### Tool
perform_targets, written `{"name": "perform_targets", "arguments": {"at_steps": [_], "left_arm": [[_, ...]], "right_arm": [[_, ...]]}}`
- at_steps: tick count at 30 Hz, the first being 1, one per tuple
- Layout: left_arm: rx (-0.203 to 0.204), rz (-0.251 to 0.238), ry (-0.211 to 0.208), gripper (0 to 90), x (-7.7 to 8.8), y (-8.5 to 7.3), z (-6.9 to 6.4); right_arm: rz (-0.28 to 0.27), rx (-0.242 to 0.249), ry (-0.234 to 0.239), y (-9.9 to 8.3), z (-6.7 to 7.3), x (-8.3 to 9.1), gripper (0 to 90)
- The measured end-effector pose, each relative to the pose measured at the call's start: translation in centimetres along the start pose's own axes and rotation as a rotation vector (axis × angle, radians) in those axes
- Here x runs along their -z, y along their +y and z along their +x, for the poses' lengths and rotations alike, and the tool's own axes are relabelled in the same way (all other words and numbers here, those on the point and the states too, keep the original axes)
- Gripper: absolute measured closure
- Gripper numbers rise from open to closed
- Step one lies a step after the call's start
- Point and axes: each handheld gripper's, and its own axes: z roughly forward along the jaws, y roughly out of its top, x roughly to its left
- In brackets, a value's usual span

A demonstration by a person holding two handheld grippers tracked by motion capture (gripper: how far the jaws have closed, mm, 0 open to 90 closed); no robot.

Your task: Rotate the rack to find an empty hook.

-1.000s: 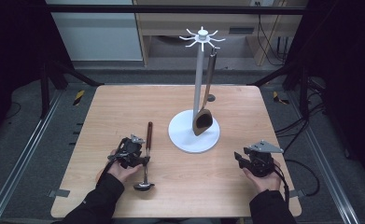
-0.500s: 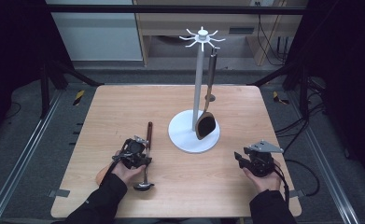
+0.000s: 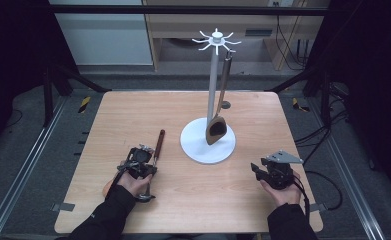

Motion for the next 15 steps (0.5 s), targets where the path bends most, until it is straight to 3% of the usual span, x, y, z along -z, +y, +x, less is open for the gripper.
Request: {"name": "perform_targets", "arguments": {"at_steps": [15], "left_arm": [[0.007, 0.018, 0.014, 81.3, 0.20, 0.01, 0.44]], "right_arm": [[0.000, 0.003, 0.000, 0.01, -0.01, 0.02, 55.0]]}}
